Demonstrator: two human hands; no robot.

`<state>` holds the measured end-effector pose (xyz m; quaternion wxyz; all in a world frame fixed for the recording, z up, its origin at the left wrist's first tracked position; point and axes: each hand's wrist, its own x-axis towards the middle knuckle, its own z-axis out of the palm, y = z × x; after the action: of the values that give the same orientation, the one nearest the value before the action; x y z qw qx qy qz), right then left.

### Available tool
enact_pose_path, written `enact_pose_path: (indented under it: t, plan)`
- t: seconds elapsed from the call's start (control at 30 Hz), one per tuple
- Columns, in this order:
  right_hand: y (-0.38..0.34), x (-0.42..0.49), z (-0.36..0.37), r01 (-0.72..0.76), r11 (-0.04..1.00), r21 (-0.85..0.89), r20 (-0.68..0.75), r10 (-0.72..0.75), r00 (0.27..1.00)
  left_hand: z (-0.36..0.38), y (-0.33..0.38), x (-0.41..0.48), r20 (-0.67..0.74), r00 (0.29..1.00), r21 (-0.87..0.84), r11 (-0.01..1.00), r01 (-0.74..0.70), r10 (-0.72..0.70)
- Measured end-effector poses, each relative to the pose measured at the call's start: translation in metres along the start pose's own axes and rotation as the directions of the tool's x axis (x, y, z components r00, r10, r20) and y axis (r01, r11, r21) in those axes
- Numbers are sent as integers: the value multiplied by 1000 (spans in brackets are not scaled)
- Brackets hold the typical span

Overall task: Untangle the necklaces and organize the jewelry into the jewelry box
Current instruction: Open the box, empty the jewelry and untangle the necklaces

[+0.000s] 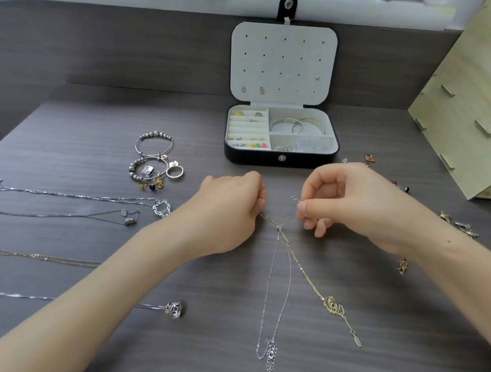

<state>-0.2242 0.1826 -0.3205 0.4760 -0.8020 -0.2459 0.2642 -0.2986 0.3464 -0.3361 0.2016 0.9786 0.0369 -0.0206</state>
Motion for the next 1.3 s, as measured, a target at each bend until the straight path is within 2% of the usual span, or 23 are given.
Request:
enact_pose_path:
  t: [0.1, 0.23, 0.53, 0.67, 0.77, 0.87, 1.0, 1.3]
  plan:
    - [6, 5, -1, 22, 990, -136, -78, -33, 996, 0, -2, 0, 9, 1000, 44, 999, -6, 5]
    - [13, 13, -1, 75, 926, -370, -215, -164, 963, -3, -7, 0, 27, 999, 91, 995, -47, 45]
    - [27, 18, 11, 149, 797, -585, -249, -351, 903, -21, -12, -5, 147, 988, -207, 978, -7, 39]
    - [27, 14, 12, 156, 756, -636, -250, -392, 885, -20, -13, -4, 128, 991, -212, 977, -9, 37]
    - [21, 5, 11, 149, 770, -620, -244, -370, 896, -19, -14, -2, 116, 993, -208, 978, 3, 22]
    - [12, -9, 13, 116, 804, -583, -138, -239, 961, -18, -14, -1, 87, 996, -186, 982, 11, 6]
    - [5, -22, 15, 62, 743, -667, -46, -124, 991, -15, -16, 1, 5, 1000, -54, 999, -1, 2]
    - [6, -38, 16, 76, 741, -667, -22, -122, 992, -7, -22, 1, -127, 990, 260, 965, -22, 57]
